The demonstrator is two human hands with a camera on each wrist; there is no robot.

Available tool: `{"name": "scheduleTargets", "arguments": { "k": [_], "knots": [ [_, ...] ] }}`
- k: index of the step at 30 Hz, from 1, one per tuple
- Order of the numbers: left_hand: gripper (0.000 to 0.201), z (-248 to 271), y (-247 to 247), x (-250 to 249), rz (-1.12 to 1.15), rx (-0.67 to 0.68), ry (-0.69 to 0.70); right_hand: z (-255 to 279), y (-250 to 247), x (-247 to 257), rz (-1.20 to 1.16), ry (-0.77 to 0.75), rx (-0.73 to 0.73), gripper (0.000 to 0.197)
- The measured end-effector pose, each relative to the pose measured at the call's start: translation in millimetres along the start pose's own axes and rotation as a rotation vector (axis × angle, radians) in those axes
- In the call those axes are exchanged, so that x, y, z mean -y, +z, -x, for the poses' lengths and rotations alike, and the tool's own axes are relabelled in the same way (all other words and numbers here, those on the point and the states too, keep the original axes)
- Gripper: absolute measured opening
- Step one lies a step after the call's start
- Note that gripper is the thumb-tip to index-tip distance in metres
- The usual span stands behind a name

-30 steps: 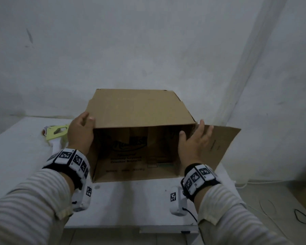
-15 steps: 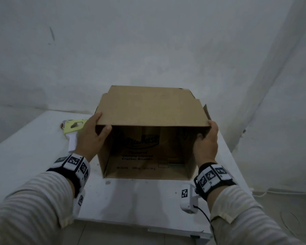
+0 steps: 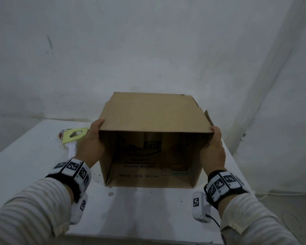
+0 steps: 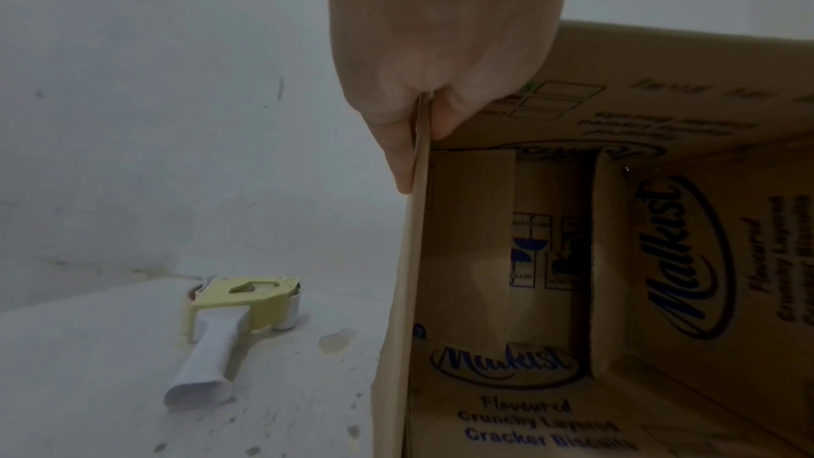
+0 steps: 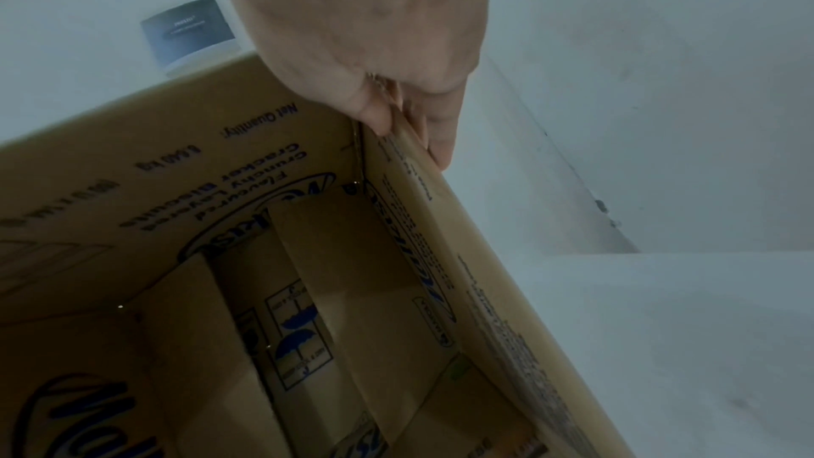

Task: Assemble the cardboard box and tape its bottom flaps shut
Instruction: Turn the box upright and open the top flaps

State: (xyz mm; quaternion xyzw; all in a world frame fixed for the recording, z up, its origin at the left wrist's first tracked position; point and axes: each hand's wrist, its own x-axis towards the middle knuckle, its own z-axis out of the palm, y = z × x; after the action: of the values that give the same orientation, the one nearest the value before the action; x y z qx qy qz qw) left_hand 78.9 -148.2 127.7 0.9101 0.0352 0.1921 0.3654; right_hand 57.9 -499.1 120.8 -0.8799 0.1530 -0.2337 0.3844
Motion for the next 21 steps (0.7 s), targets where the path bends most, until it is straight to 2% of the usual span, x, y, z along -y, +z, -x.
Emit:
{"name": "scheduleTargets", "arguments": {
  "k": [3, 5, 10, 14, 17, 21],
  "knots": [
    [0.069, -12.6, -12.3, -6.1, 0.018, 0.067, 0.097, -4.9, -6.3, 10.9, -0.019, -0.014, -0.026, 0.059],
    [0.063, -28.1, -23.5, -19.7, -0.086, 0.063, 0.097, -11.4, -13.9, 23.1, -0.025, -0.036, -0.061, 0.056],
    [0.052, -68.5, -46.2, -60.1, -0.228, 0.116, 0.098, -28.9, -42.1, 51.3, 0.006, -0.014, -0.104, 0.072],
    [0.044, -86.7, -48.9, -81.8, -0.243, 0.1, 0.077, -39.2, -51.3, 59.5, -0.008, 0.001, -0.13, 0.064],
    [0.049, -91.6, -44.1, -86.8, -0.241, 0.1, 0.031, -43.0, -49.7, 57.3, 0.0, -0.043, -0.098, 0.061],
    [0.061, -89.5, -37.1, -80.4, -0.147, 0.1, 0.063, -44.3, -37.7, 41.6, 0.176, -0.103, -0.011, 0.078]
  ]
}}
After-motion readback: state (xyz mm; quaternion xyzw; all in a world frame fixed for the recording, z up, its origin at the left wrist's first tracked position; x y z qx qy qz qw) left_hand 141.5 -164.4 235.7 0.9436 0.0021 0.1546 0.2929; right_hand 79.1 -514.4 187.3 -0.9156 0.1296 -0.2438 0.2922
